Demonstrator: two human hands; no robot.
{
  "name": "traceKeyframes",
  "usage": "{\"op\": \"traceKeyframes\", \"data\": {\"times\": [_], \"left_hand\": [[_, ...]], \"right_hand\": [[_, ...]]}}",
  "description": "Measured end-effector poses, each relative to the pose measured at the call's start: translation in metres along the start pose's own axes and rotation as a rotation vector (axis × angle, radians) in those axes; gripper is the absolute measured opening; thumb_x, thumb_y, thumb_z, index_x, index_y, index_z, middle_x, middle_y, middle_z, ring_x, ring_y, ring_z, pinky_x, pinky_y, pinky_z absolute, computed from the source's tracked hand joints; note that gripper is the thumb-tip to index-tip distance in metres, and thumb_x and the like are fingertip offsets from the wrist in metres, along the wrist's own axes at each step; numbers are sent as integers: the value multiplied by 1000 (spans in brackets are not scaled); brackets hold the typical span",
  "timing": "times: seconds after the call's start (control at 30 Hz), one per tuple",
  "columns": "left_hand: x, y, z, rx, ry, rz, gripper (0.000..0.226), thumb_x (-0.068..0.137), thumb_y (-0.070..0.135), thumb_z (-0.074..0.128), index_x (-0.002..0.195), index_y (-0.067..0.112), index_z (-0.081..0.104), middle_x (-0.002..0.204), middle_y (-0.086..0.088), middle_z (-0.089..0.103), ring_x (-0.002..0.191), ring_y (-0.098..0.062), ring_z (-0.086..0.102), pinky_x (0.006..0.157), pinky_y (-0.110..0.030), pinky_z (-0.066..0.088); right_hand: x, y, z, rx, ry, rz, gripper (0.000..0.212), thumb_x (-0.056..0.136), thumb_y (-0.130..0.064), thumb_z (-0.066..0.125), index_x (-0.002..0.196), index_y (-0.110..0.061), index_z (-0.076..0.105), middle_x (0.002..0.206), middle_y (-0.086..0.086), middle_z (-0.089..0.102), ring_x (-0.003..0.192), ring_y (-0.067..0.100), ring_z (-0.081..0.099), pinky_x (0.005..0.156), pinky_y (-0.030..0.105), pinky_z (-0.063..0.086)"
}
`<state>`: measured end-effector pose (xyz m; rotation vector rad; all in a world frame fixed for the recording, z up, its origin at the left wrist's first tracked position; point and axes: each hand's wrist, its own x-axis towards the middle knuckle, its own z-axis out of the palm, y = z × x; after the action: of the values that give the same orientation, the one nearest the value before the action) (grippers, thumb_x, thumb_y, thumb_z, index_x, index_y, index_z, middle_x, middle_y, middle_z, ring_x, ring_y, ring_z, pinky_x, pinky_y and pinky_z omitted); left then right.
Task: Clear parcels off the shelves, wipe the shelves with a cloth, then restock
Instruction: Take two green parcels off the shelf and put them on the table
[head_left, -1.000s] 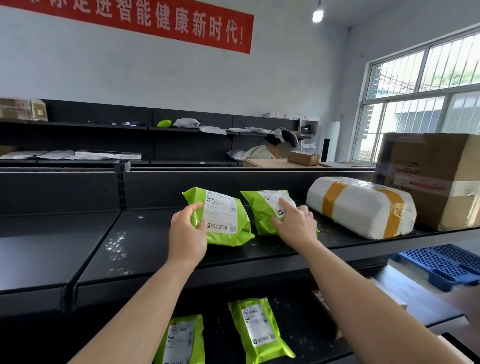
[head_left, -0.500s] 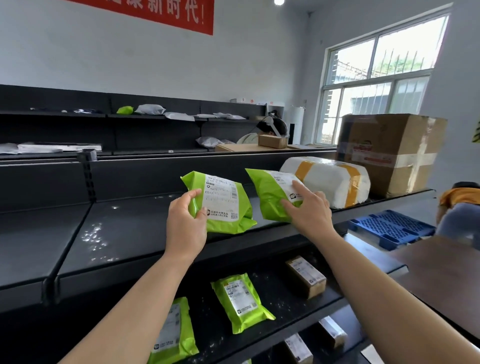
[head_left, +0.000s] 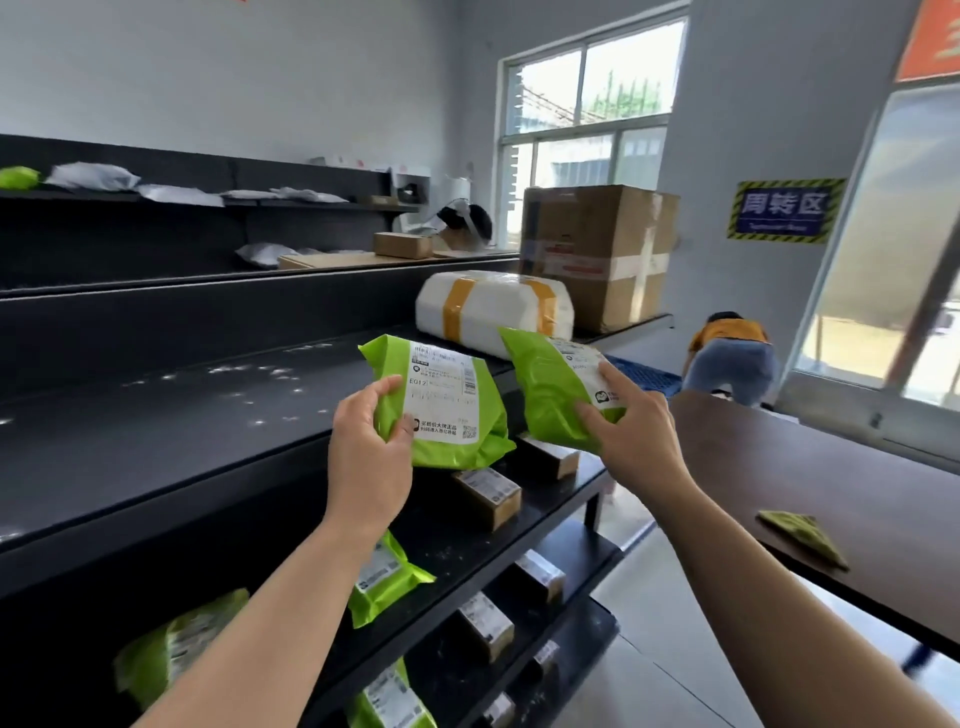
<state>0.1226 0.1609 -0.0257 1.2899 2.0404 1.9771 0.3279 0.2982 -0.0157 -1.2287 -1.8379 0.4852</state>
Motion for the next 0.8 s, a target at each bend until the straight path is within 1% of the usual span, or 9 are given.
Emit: {"op": "traceKeyframes", "data": {"times": [0.07, 0.17, 0.2, 0.3, 0.33, 0.47, 0.53, 0.67, 0.8], "left_hand": [[-8, 2, 21, -18, -32, 3, 37, 92, 13, 60, 122, 33, 55, 124, 8, 49, 109, -4, 48, 95, -21, 42], [-21, 6, 58, -28, -95, 4, 38, 92, 13, 60, 124, 32, 56, 126, 7, 49, 108, -4, 48, 98, -23, 40], [-25, 7, 71, -33, -118, -2, 38, 92, 13, 60, 124, 32, 56, 126, 6, 49, 108, -4, 48, 96, -22, 41], [-38, 10, 112, -65, -181, -26, 38, 92, 10, 59, 125, 29, 57, 124, 6, 48, 99, -3, 51, 79, -9, 44], [-43, 11, 129, -65, -203, -34, 38, 92, 10, 59, 126, 28, 57, 124, 6, 47, 99, -3, 51, 79, -10, 42], [-60, 15, 193, -69, -270, -71, 38, 92, 8, 59, 126, 24, 57, 126, 3, 47, 106, -7, 48, 94, -23, 41], [-67, 19, 228, -71, -295, -99, 38, 91, 7, 59, 126, 22, 57, 126, 0, 48, 109, -10, 48, 100, -30, 42], [-85, 29, 302, -89, -355, -157, 39, 90, 6, 59, 127, 18, 57, 126, -5, 52, 110, -16, 53, 101, -36, 45], [-104, 36, 367, -134, -397, -191, 39, 89, 3, 59, 125, 16, 58, 125, -7, 54, 111, -18, 54, 98, -34, 47]], "right_hand": [[-3, 21, -14, -2, 21, 37, 61, 85, -49, 61, 141, -39, 40, 107, 7, 44, 110, 31, 48, 102, 46, 39], [-4, 57, -34, -16, 50, 113, 61, 84, -49, 62, 141, -40, 41, 113, 8, 43, 112, 34, 50, 103, 48, 40], [-4, 70, -41, -22, 61, 133, 61, 84, -48, 62, 141, -40, 41, 116, 9, 44, 113, 34, 49, 104, 49, 39], [-5, 106, -61, -37, 79, 190, 61, 85, -47, 64, 141, -38, 42, 120, 12, 46, 115, 34, 48, 106, 48, 37], [-5, 120, -68, -44, 85, 211, 61, 85, -47, 64, 141, -38, 42, 120, 12, 46, 115, 34, 49, 106, 46, 37], [1, 171, -100, -82, 103, 268, 62, 85, -44, 64, 142, -35, 42, 109, 9, 44, 110, 33, 51, 103, 41, 39], [7, 197, -118, -83, 104, 290, 63, 85, -43, 65, 143, -32, 42, 108, 10, 44, 110, 33, 51, 104, 42, 39], [21, 255, -156, -117, 110, 345, 63, 86, -42, 64, 144, -30, 41, 115, 15, 48, 112, 33, 51, 105, 44, 38], [31, 306, -186, -143, 109, 408, 64, 87, -40, 63, 145, -30, 39, 117, 14, 47, 116, 32, 47, 106, 44, 36]]}}
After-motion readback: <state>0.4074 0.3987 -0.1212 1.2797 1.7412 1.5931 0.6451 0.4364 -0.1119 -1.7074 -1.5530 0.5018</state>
